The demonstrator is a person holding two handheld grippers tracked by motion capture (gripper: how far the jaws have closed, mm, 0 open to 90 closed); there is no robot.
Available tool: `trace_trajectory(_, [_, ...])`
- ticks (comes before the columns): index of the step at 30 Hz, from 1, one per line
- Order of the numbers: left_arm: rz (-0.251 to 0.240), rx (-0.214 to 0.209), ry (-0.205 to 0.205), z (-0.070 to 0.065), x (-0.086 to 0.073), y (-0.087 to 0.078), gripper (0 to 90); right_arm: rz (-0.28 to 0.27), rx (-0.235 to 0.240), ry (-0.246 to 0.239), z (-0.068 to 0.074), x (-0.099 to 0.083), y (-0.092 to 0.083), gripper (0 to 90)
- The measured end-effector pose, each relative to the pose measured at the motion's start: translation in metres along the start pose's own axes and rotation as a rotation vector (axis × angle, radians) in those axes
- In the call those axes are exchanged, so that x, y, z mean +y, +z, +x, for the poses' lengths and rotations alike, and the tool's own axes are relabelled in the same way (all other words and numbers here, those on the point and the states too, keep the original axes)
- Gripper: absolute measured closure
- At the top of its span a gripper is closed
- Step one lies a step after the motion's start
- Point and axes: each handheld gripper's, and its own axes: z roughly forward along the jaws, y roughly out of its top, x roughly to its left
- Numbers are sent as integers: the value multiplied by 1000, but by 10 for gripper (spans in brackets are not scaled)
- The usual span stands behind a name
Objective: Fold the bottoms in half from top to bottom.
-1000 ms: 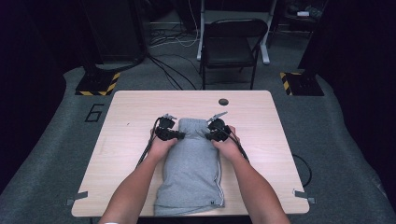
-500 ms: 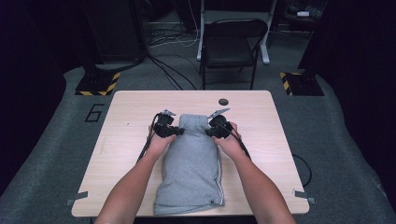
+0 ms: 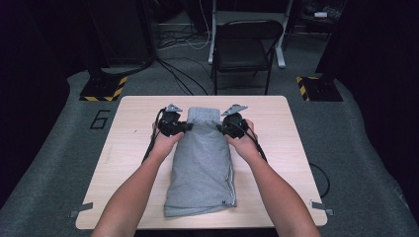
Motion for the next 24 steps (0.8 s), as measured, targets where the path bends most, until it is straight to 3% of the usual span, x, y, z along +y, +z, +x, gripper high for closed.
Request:
trace_trajectory(8, [-55, 23, 30, 0, 15, -15, 783, -57, -19, -23, 0, 19, -14, 827])
trace_trajectory(11, [-55, 15, 41, 0, 13, -19, 782, -81, -22, -59, 2, 21, -18, 824])
trace_trajectory(16, [-48, -6, 53, -3, 3, -22, 781, -78, -20, -127, 9, 12, -19, 820])
trace_trajectory(21, [-48, -26, 74, -9, -7, -27, 780, -81, -22, -169, 16, 2, -20, 818])
trace_trajectory(24, [-45, -38, 75, -12, -10, -29, 778, -89, -15, -169, 19, -5, -23, 817])
